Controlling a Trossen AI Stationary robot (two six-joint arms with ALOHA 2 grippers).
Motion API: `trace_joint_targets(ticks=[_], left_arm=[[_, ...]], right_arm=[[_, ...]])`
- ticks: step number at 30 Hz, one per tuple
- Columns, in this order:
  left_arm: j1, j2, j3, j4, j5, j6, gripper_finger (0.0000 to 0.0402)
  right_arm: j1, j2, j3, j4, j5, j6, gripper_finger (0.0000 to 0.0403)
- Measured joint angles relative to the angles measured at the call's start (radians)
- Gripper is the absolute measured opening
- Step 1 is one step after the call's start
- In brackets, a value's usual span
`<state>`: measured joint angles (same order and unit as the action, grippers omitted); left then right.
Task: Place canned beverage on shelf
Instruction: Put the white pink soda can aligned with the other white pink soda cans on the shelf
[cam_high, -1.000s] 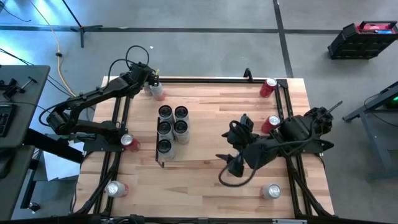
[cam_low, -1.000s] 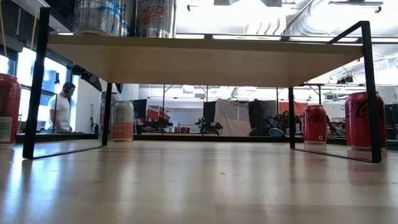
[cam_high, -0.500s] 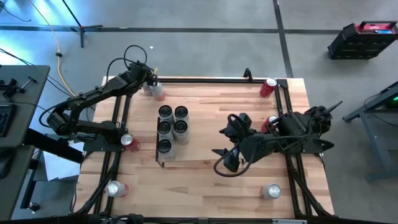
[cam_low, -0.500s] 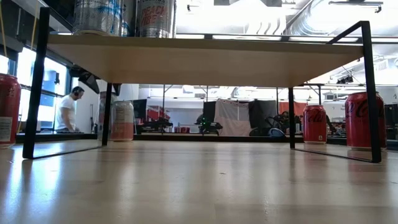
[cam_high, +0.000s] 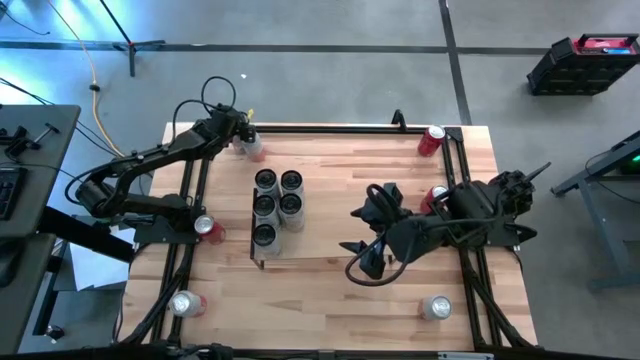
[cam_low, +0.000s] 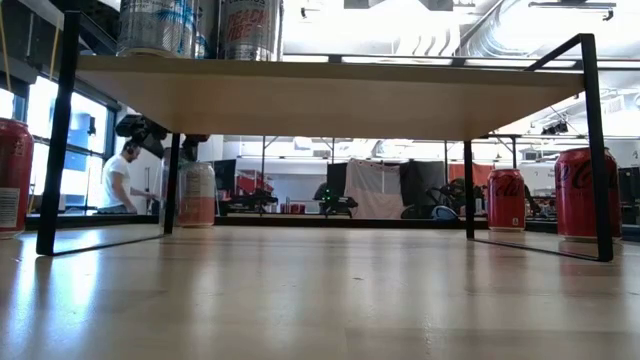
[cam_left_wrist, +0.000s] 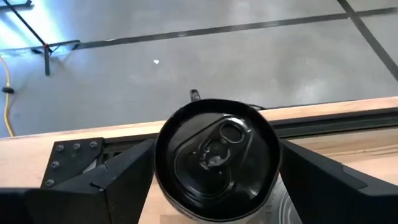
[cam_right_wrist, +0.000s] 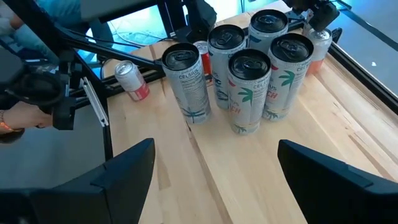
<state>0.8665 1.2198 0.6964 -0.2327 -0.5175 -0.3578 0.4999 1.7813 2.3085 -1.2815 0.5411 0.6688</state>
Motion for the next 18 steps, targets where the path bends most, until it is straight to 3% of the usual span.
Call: trace_joint_targets(ticks=[5,12,18], left_arm=[[0.020,0.000,0.000,0.002,0.000,-0.007,0.0300],[0.036,-0.001,0.000,-0.003,0.027,0.020,0.0240],[0.028,-0.012,0.002,-0.034,0.026,0.016,0.0239]], right_arm=[[0.000,0.000,0.000,0.000,0.000,-0.042,0.0323],[-0.001,0.000,0.000,0.033,0.000,-0.087,0.0323],[-0.003,0.000,0.000,0.089,0.008,-0.179,0.0323]])
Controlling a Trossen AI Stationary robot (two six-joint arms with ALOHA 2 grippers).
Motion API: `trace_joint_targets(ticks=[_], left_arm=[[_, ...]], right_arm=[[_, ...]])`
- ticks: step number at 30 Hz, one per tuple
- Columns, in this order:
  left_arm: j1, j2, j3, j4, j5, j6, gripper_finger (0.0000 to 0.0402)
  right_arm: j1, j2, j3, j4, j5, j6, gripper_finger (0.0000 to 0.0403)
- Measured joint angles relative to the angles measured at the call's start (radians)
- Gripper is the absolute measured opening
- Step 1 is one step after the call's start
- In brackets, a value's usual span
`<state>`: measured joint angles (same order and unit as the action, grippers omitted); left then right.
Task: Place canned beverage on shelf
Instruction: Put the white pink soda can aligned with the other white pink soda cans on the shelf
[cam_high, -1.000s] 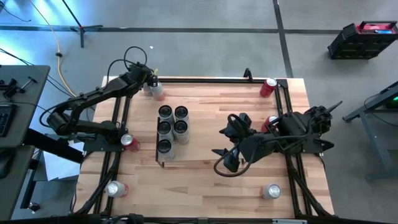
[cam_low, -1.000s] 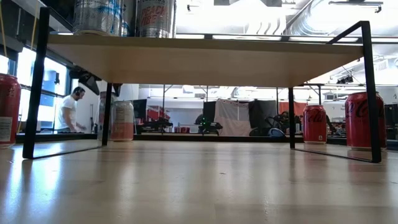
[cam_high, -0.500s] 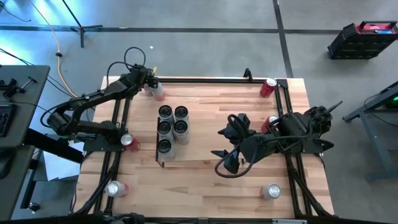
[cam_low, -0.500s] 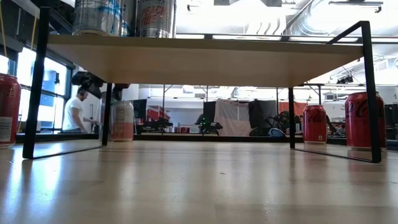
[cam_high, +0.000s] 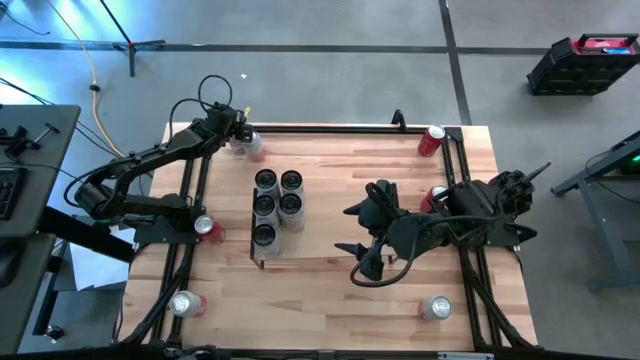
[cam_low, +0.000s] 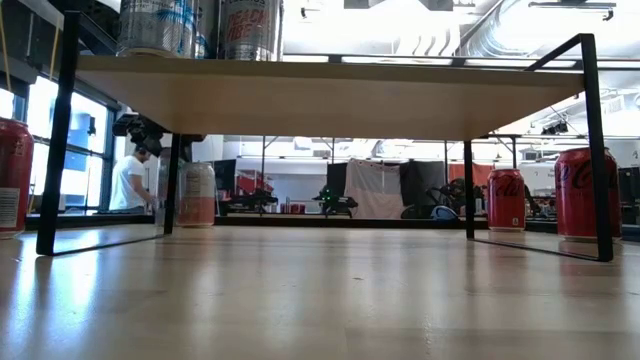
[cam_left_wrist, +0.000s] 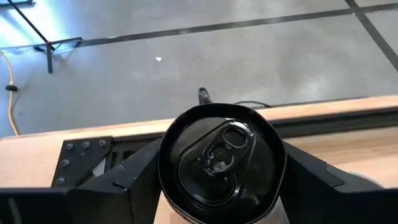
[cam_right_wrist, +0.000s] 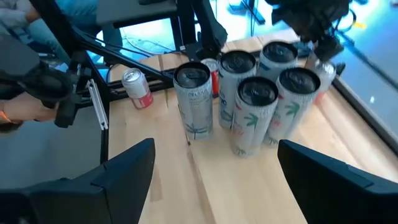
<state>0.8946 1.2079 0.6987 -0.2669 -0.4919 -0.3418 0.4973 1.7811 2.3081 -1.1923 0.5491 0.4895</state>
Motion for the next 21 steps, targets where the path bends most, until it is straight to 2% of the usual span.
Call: trace_joint_targets(ticks=[4,10,21], left_arm=[[-0.021,-0.050,0.025,-0.085,-0.002,0.006,0.0239],[-0.066,-0.181,0.136,-0.235,-0.044,0.014,0.0239],[-0.193,-0.423,0.348,-0.442,-0.045,0.035,0.0239]], right_arm=[[0.000,0.000,0.000,0.050,0.000,-0.107,0.0323],[0.000,0.000,0.000,0.080,0.000,-0.219,0.0323],[0.001,0.015,0.000,0.010,0.021,-0.256,0.0323]])
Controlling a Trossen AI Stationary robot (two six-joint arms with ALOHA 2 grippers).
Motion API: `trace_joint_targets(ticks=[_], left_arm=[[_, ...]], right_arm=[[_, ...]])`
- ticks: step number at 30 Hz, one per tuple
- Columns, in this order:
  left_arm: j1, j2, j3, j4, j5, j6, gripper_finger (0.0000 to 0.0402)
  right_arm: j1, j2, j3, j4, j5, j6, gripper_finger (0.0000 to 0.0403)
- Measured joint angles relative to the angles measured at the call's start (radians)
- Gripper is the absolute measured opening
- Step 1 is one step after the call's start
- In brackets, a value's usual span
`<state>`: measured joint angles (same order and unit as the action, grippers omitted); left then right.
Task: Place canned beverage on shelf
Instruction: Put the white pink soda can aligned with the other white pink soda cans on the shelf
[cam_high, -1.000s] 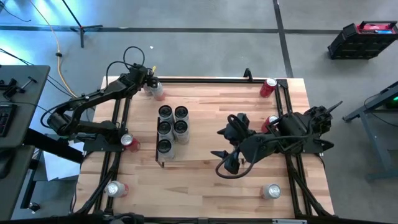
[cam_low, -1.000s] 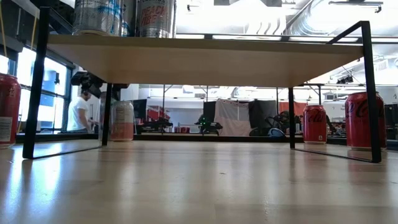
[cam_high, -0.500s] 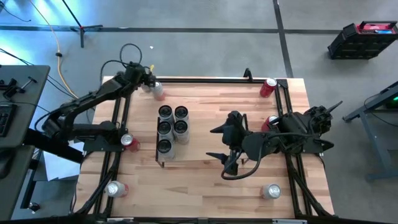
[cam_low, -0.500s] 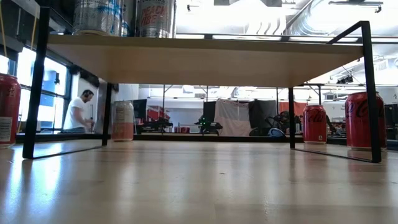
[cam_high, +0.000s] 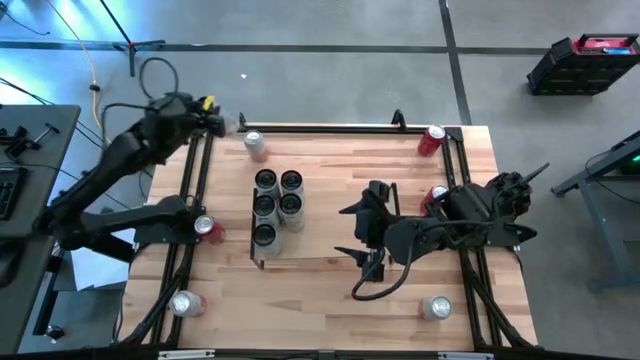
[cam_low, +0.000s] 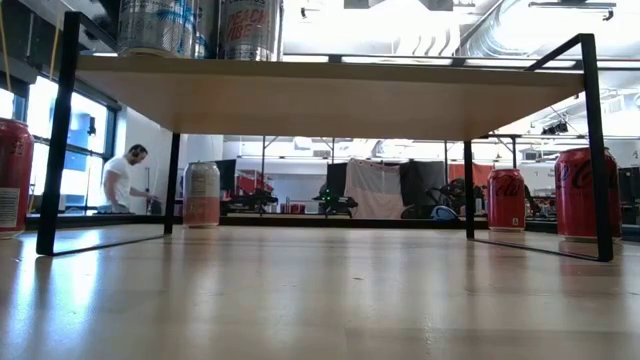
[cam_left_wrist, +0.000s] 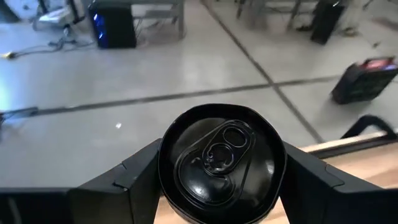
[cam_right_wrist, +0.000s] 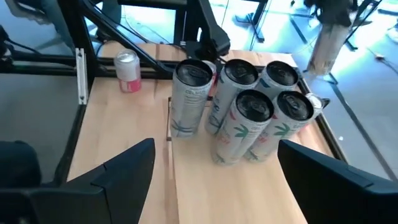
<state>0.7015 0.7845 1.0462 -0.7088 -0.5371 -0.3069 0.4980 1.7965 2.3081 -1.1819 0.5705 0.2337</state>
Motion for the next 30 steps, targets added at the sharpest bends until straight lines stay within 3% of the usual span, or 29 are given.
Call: trace_joint_targets(ticks=[11,19,26,30], left_arm=[[-0.147,-0.067,0.129,-0.287,0.056,-0.015,0.0239],[-0.265,-0.159,0.140,-0.363,0.304,-0.091,0.0239],[-0.317,-0.262,0.140,-0.447,0.400,-0.058,0.0239],[-0.318,-0.286,0.140,-0.531,0.512,-0.071,0.0239]], right_arm=[[-0.038,-0.001,0.000,0.004,-0.005,0.036,0.0323],[-0.047,-0.001,0.000,0.019,0.013,0.103,0.0323],[-0.047,-0.001,0.000,0.066,0.013,0.192,0.0323],[-0.047,-0.001,0.000,0.067,0.012,0.249,0.0323]])
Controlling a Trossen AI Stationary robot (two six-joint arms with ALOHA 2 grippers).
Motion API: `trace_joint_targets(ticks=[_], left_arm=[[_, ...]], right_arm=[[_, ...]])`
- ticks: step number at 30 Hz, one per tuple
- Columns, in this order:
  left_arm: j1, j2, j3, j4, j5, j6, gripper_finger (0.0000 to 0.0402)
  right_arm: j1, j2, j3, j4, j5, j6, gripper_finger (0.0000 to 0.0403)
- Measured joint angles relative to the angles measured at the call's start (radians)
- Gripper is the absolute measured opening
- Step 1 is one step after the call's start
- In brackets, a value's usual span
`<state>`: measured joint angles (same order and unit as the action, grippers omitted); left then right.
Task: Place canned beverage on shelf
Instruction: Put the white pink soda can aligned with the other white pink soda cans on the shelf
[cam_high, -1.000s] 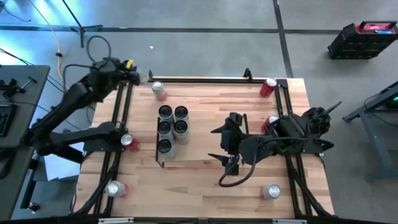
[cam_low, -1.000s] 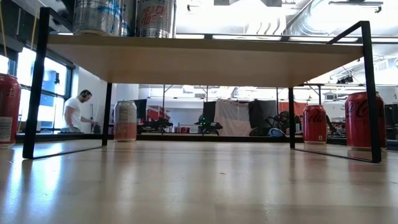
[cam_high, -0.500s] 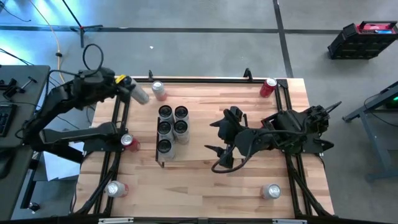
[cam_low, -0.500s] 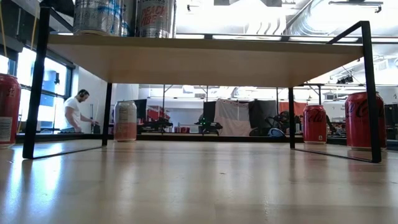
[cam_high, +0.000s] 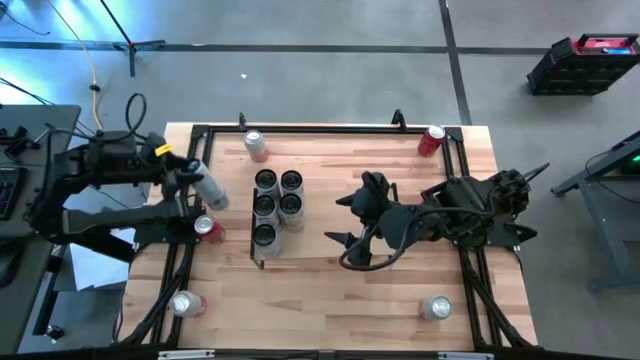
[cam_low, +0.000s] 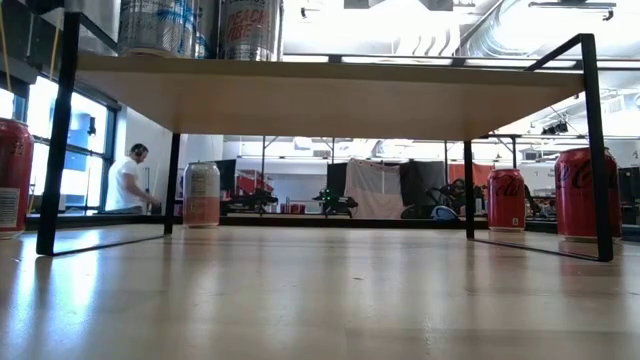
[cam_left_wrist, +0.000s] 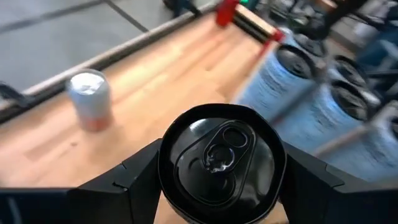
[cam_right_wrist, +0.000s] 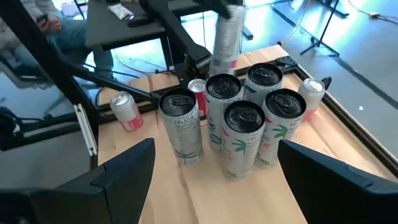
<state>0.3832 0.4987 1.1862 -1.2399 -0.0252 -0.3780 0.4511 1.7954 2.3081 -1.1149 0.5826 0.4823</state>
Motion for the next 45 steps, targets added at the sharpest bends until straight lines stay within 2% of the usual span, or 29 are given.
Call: trace_joint_targets(ticks=[8,12,18,22,25,37,42,45], left_arm=[[0.000,-0.012,0.000,0.071,0.180,0.038,0.0239],[0.000,-0.012,0.000,0.098,0.228,0.110,0.0239],[0.000,-0.011,-0.002,0.138,0.243,0.190,0.0239],[0.001,-0.011,-0.001,0.200,0.345,0.190,0.0239],[0.000,-0.011,-0.001,0.221,0.360,0.199,0.0239],[0.000,-0.011,-0.001,0.141,0.479,0.182,0.0239],[0.001,-0.022,-0.001,0.137,0.585,0.134,0.0239],[0.000,-0.032,-0.006,0.133,0.601,0.122,0.0239]], right_arm=[[0.000,0.000,0.000,-0.002,-0.046,0.010,0.0323],[0.000,0.000,0.000,-0.002,-0.050,0.010,0.0323],[0.000,0.000,0.000,-0.002,-0.049,0.008,0.0323],[0.000,0.000,0.000,-0.002,-0.050,0.008,0.0323],[0.000,0.000,0.000,-0.002,-0.049,0.007,0.0323],[0.000,0.000,0.000,-0.002,-0.049,0.008,0.0323],[0.000,0.000,0.000,-0.001,-0.049,0.008,0.0323],[0.000,0.000,0.000,-0.002,-0.049,0.008,0.0323]])
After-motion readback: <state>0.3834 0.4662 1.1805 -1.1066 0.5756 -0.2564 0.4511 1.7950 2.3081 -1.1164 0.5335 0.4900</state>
